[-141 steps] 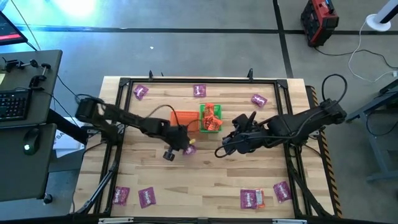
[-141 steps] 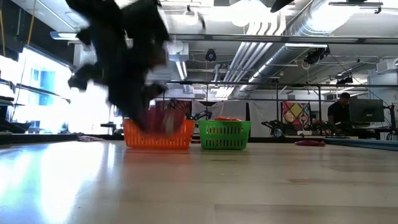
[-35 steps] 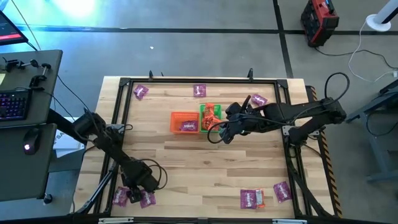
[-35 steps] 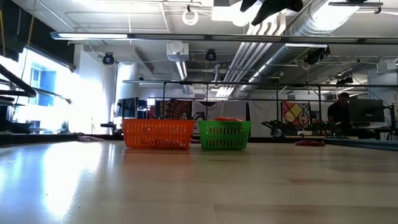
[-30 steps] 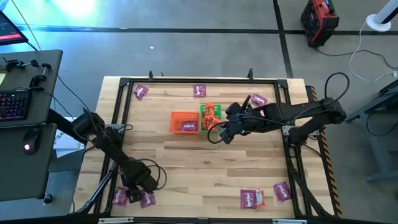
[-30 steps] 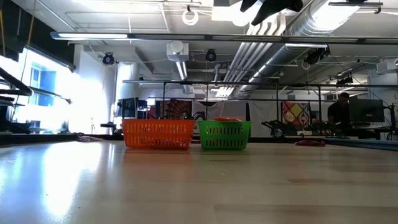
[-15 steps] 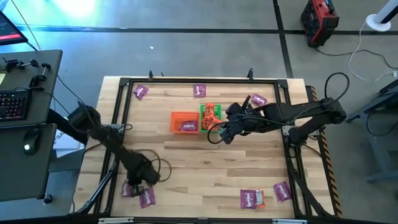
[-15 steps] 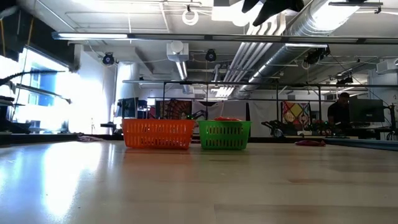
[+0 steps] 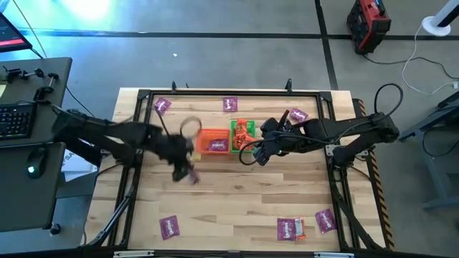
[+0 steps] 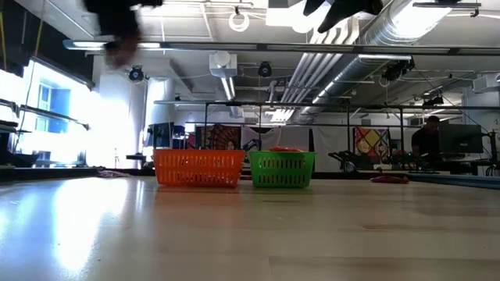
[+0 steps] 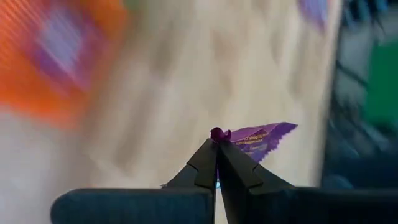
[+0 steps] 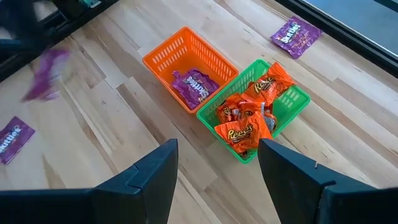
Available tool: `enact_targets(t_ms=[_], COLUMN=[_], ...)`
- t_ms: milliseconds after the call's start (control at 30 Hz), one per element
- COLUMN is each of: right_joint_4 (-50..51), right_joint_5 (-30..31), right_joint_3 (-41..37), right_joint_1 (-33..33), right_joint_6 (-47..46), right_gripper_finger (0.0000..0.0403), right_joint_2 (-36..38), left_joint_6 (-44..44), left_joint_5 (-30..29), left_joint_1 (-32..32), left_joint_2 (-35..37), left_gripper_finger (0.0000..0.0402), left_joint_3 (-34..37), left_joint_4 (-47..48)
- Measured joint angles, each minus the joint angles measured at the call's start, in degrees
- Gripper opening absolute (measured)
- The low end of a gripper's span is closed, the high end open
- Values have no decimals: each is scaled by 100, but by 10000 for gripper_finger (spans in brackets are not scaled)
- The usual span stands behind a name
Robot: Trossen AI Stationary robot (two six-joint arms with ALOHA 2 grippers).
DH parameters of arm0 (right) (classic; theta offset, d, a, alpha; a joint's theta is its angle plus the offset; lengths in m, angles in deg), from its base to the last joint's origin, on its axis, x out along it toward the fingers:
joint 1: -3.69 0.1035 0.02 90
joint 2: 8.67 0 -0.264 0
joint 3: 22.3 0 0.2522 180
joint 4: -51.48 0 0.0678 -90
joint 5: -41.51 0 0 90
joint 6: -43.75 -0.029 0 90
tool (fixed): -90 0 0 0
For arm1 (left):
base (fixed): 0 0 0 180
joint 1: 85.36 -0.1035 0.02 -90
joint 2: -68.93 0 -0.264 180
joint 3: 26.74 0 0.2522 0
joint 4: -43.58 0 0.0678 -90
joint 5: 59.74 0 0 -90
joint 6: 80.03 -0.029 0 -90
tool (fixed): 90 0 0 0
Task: Sort candy by brand, put in halloween buckets
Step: Put the violet candy into the orange bin
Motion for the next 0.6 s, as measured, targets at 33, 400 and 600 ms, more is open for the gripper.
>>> enact_targets(t_ms=[33,400,600], right_joint_4=[-24,-688,-788], right_joint_5=[14,625,646], right_joint_3=[0,0,0], right_joint_1=[0,0,0], right_joint_6=[-7,-317,-374], right_gripper_finger=[216,216,216], right_joint_2=[0,0,0], left_joint_6=[-279,-2105,-2105], left_joint_5=[-331,-1295,-1158], left_joint_1=[-178,-1819,-2011], left_joint_2=[44,-837,-1276], left_gripper_finger=[0,0,3], left_joint_3=[-32,-9,-6], left_joint_4=[-205,-1681,-1528])
